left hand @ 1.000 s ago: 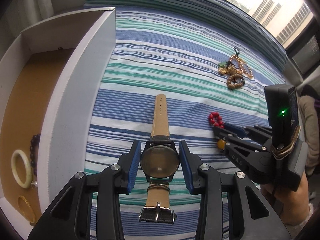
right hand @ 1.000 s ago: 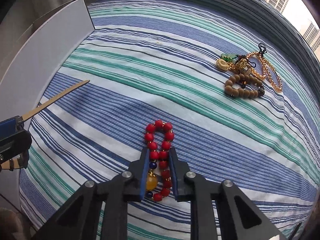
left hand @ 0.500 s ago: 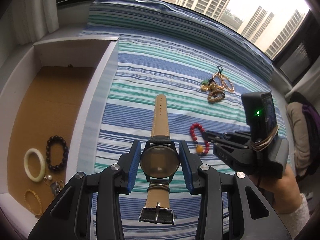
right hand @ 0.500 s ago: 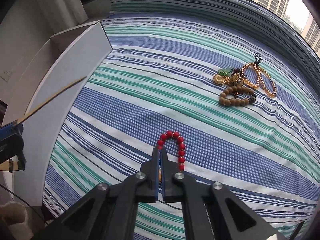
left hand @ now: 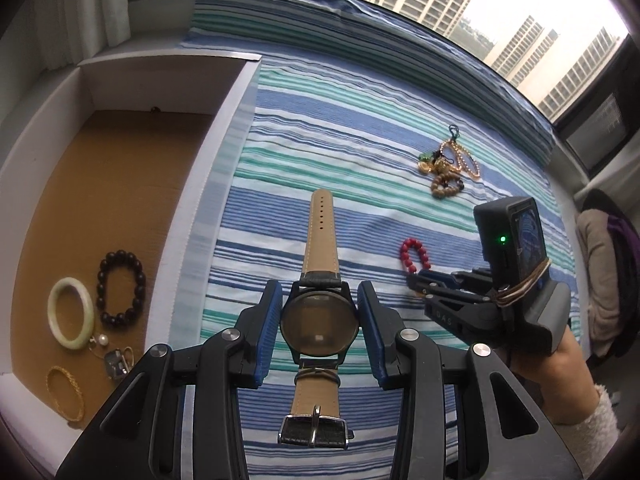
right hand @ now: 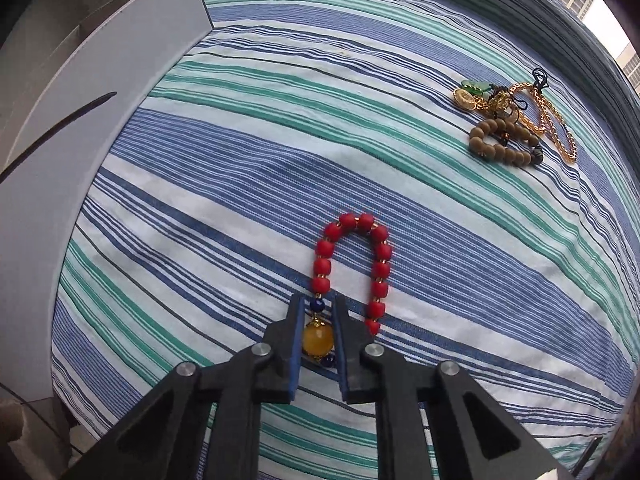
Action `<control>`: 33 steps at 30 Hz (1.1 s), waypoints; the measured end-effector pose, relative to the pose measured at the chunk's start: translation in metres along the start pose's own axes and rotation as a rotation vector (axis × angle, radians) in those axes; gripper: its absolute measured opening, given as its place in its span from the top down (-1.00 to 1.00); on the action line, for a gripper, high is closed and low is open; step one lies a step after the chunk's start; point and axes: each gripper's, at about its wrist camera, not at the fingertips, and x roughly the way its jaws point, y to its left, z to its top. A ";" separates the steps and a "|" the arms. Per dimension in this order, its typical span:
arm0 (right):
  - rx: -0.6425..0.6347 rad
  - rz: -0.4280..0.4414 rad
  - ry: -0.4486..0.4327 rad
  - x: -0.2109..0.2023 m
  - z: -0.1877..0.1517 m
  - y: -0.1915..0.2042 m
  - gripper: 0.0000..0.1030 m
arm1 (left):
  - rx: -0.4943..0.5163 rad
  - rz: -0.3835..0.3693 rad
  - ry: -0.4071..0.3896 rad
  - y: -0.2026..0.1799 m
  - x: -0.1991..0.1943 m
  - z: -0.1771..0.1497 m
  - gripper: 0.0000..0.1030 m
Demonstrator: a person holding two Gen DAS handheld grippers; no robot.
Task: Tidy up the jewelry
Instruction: 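Carry the watch and red bead bracelet into the white box, open both tools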
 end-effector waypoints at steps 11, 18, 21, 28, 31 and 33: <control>0.047 0.184 -0.129 -0.079 0.013 -0.008 0.80 | -0.035 -0.005 -0.045 0.016 -0.028 0.003 0.25; 0.046 0.292 -0.196 -0.115 0.024 0.015 0.81 | -0.065 -0.029 -0.068 0.028 -0.050 0.004 0.25; 0.005 0.330 -0.238 -0.140 0.030 0.033 0.80 | -0.080 -0.022 -0.086 0.041 -0.069 0.003 0.25; -0.135 0.437 -0.342 -0.204 0.055 0.103 0.81 | -0.173 0.055 -0.165 0.102 -0.122 0.002 0.25; -0.191 0.474 -0.356 -0.213 0.069 0.139 0.80 | -0.233 0.092 -0.178 0.135 -0.130 0.005 0.25; -0.222 0.489 -0.352 -0.210 0.080 0.163 0.81 | -0.283 0.104 -0.182 0.157 -0.127 0.008 0.25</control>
